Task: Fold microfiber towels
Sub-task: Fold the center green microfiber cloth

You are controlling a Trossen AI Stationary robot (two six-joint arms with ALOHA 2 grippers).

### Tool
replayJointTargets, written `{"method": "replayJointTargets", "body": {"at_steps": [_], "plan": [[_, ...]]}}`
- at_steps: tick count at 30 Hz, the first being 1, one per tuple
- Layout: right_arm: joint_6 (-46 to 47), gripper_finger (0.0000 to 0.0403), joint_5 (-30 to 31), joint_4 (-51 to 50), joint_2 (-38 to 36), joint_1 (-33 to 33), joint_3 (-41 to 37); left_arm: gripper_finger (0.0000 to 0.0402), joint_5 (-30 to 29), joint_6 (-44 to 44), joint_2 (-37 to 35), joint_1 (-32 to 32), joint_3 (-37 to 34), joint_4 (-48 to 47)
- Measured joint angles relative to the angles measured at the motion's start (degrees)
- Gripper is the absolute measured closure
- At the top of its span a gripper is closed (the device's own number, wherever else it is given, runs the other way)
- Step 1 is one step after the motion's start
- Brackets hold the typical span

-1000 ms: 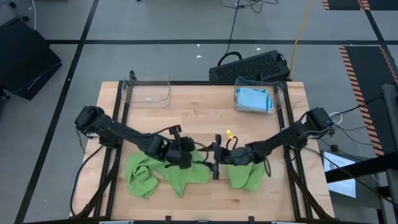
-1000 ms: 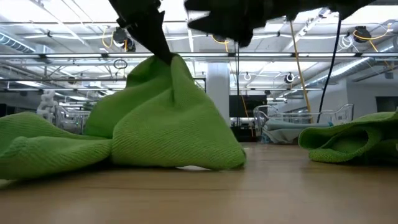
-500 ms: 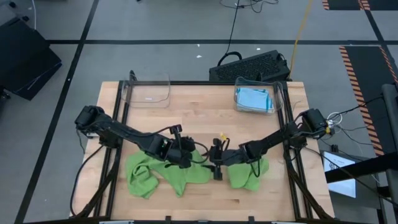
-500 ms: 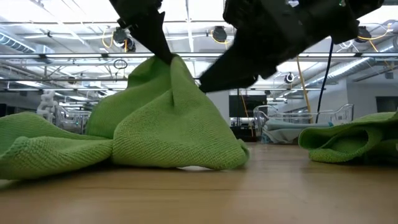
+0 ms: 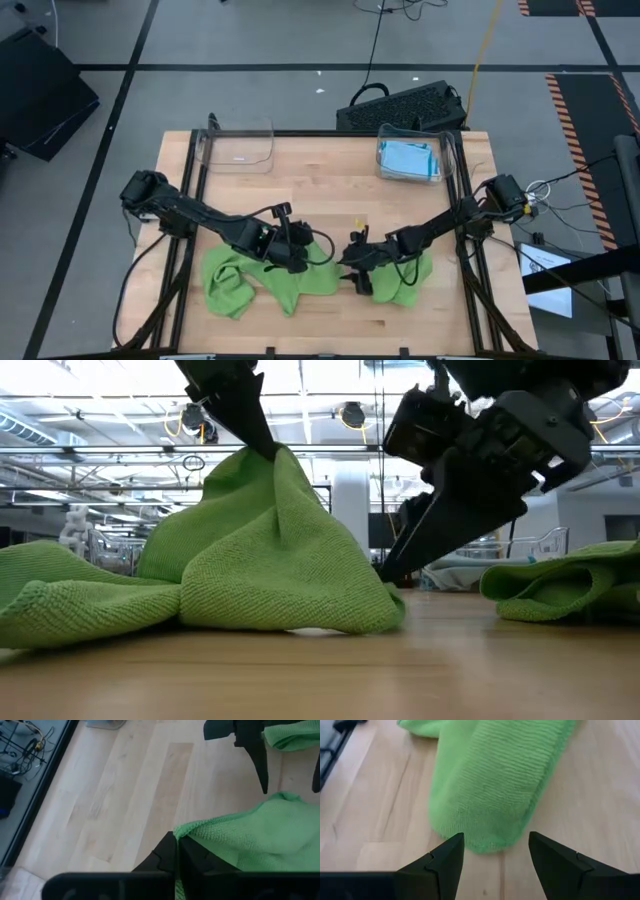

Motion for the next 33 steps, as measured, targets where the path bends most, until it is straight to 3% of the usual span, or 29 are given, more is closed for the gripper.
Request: {"method": "replayJointTargets", "body": {"at_steps": [7, 14, 19, 25, 33], "plan": [[5.8, 0.0189, -0.2, 6.9, 0.3, 0.0, -3.4, 0.0395, 0.0, -0.9, 0.0, 0.0, 0.0, 0.4], [8.8, 0.0223, -0.2, 13.1, 5.4, -0.1, -4.3, 0.0397, 0.0, 0.0, 0.0, 0.1, 0.0, 2.9], [7.8, 0.0274, 0.6, 16.6, 7.4, -0.2, -4.3, 0.0391, 0.0, -0.1, 0.0, 0.1, 0.0, 2.9], [5.7, 0.0385, 1.2, 18.8, 8.7, -1.5, -4.3, 0.0397, -0.4, -0.4, 0.0, 0.1, 0.0, 2.9], [-0.1, 0.0399, -0.4, 16.0, 4.1, -2.6, -4.3, 0.0390, -1.5, 1.7, 0.0, 0.1, 0.0, 2.8]]}}
